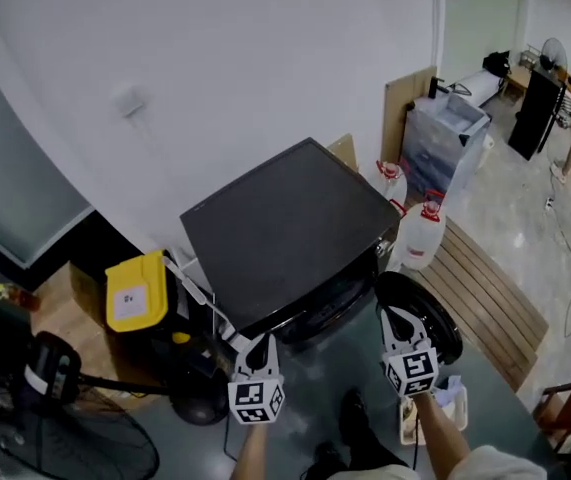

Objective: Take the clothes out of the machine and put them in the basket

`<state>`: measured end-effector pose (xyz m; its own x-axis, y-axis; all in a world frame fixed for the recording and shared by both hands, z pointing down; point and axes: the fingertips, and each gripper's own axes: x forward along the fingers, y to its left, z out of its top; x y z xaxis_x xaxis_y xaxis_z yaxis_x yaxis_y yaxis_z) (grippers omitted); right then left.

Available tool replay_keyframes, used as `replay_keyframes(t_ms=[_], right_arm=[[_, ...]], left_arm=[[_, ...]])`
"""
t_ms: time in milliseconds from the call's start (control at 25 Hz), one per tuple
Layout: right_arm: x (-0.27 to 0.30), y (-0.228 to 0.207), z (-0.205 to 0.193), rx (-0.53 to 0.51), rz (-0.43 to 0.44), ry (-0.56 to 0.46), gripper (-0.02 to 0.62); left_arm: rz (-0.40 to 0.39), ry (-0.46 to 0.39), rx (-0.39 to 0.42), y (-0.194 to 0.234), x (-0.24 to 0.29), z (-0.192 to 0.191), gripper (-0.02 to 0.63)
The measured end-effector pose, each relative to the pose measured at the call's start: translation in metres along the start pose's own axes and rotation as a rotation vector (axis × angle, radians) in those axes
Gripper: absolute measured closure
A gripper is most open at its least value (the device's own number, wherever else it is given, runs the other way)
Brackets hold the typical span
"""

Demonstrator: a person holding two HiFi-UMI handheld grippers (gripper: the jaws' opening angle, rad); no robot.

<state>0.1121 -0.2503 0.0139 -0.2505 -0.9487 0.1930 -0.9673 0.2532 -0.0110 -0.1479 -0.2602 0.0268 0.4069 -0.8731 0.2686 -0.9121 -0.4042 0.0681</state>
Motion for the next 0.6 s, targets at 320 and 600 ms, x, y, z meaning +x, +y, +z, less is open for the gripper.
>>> replay_keyframes(t_ms=[320, 600], right_arm=[[-0.032, 0.008, 0.069, -0.047, -0.013, -0.062, 0.572], [-0.065, 0.012, 0.099, -0.065, -0.042, -0.1, 0.572]], left_arm=[[0.008, -0.058, 0.021, 0.002, -0.029, 0.065, 0.588], [-0.021, -0.104, 0.035, -0.016, -0.045, 0.095, 0.588]])
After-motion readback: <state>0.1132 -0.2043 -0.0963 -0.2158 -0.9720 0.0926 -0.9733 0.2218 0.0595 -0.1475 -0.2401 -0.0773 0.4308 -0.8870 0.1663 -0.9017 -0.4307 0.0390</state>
